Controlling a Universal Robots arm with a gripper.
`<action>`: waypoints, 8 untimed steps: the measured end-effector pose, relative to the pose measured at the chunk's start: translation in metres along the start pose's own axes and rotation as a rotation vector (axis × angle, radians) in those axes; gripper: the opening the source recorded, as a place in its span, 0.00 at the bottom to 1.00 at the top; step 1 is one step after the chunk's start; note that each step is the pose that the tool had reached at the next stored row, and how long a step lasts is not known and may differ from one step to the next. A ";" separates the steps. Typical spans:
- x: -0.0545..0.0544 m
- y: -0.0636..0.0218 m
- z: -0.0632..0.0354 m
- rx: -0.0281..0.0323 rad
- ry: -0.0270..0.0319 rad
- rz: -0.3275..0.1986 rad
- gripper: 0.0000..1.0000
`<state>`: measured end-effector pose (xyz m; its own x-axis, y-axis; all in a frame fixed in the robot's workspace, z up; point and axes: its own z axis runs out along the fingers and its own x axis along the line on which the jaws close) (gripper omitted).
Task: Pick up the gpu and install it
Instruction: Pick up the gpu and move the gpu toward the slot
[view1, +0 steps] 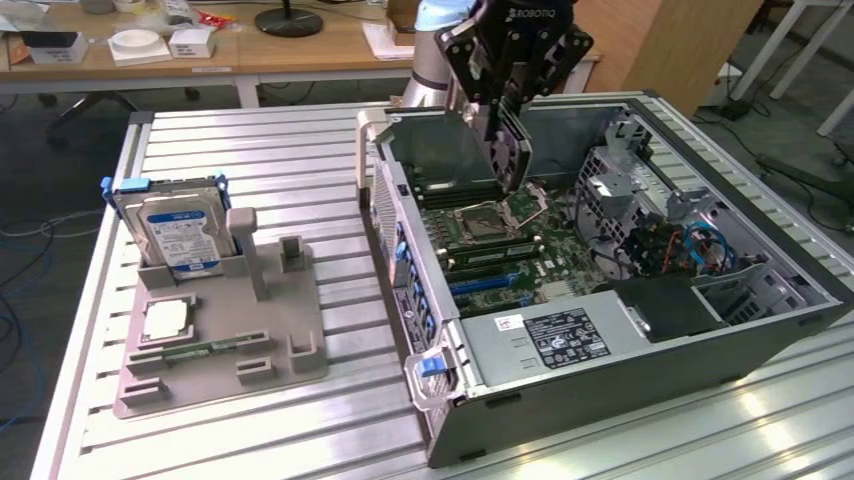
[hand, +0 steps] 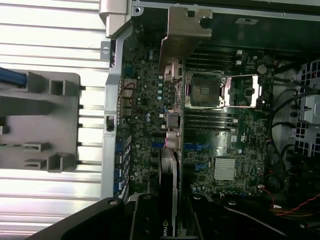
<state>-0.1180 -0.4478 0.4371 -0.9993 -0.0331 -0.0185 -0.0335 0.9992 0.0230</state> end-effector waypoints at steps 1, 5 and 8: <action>-0.001 0.0000 0.0000 0.0000 0.0000 0.000 0.27; -0.005 -0.0002 0.0001 0.0000 0.0000 0.000 0.27; -0.008 -0.0003 0.0001 0.0001 0.0001 -0.001 0.27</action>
<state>-0.1095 -0.4477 0.4371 -0.9993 -0.0340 -0.0185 -0.0344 0.9991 0.0229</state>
